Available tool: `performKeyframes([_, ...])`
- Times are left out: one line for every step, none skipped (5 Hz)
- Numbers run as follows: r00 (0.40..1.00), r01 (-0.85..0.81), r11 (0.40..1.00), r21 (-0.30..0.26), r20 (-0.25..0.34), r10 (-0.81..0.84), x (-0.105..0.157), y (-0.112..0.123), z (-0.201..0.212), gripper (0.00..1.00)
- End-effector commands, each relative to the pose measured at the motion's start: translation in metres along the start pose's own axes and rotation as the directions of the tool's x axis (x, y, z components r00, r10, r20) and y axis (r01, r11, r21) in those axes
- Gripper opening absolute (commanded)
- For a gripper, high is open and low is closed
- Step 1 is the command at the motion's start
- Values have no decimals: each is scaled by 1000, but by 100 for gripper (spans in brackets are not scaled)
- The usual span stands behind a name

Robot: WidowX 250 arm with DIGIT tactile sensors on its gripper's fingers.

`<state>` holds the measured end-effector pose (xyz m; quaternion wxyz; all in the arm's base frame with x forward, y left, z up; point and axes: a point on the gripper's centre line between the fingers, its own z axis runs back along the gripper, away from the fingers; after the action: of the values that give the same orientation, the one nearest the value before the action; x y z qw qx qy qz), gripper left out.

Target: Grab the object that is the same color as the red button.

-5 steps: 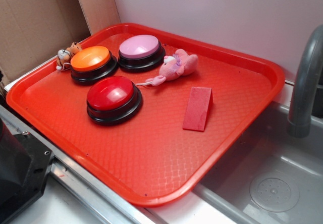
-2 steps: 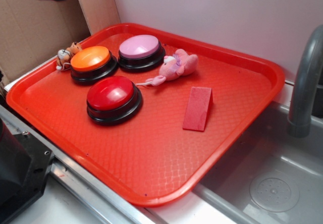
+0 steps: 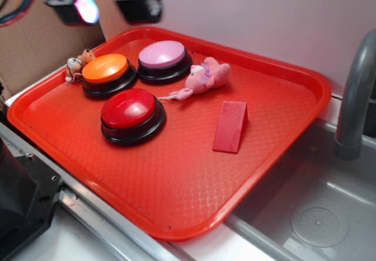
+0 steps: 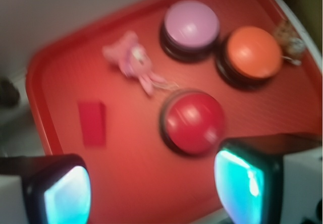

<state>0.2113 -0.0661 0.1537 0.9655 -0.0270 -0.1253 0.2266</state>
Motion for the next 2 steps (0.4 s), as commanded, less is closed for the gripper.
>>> performKeyframes([1000, -5, 999, -50, 14, 6, 18, -43, -65, 100])
performKeyframes([999, -33, 999, -33, 1, 33, 25, -56, -94, 100])
